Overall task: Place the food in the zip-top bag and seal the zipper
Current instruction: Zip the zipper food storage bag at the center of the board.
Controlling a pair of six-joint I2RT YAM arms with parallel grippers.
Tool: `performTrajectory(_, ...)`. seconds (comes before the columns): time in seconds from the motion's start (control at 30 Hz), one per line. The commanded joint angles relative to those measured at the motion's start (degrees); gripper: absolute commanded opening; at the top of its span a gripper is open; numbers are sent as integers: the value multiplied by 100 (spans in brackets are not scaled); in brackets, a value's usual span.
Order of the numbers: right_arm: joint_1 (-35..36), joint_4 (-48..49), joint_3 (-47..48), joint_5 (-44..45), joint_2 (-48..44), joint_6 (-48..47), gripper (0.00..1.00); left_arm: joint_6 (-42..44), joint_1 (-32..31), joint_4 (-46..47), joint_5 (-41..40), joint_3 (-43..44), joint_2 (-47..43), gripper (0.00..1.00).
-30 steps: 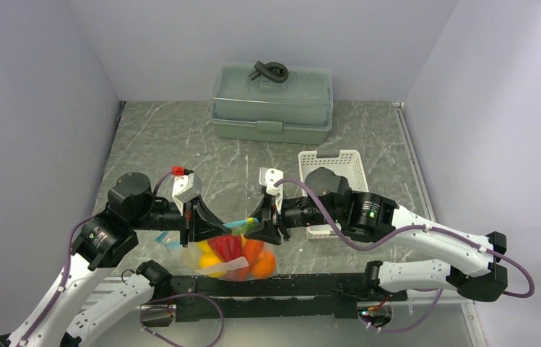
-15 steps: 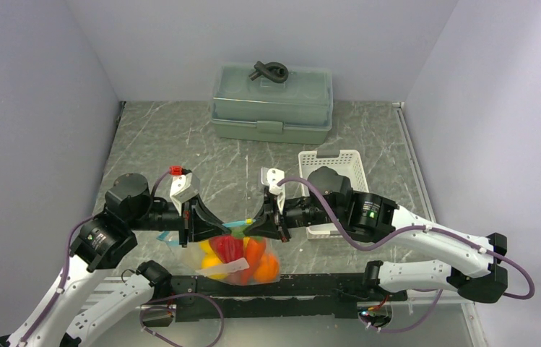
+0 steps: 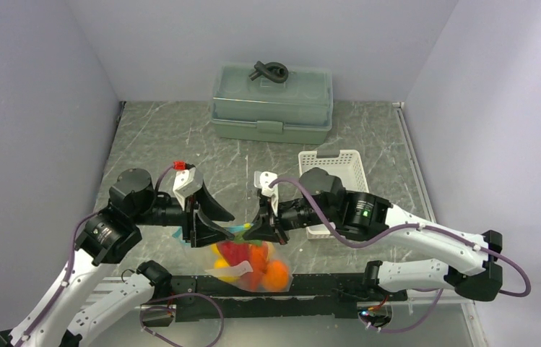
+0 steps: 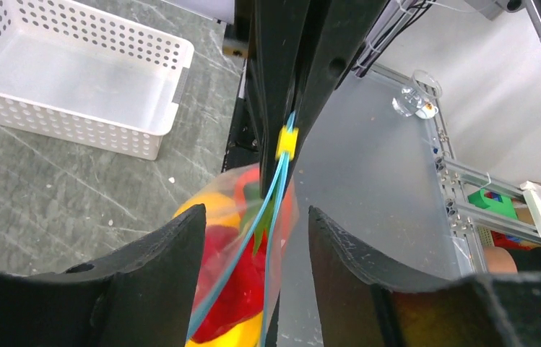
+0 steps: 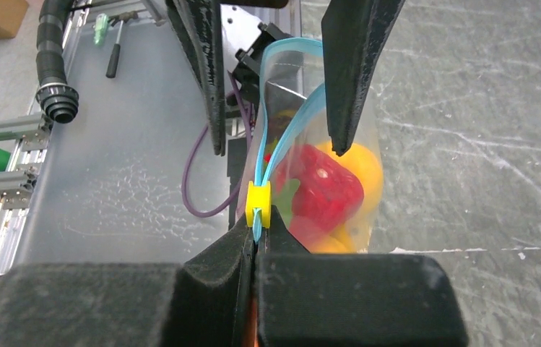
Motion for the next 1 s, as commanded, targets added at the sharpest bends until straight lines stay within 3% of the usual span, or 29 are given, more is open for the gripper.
performTrajectory(0.0, -7, 161, 346, -100, 125, 134, 0, -172, 1, 664, 383, 142, 173, 59)
performTrajectory(0.63, -37, -232, 889, -8, 669, 463, 0, -211, 0, 873, 753, 132, 447, 52)
performTrajectory(0.83, -77, -269, 980, -83, 804, 506, 0, -155, 0, 801, 802, 177, 451, 44)
performTrajectory(0.97, -86, -261, 994, -95, 801, 522, 0, -133, 2, 758, 809, 186, 439, 32)
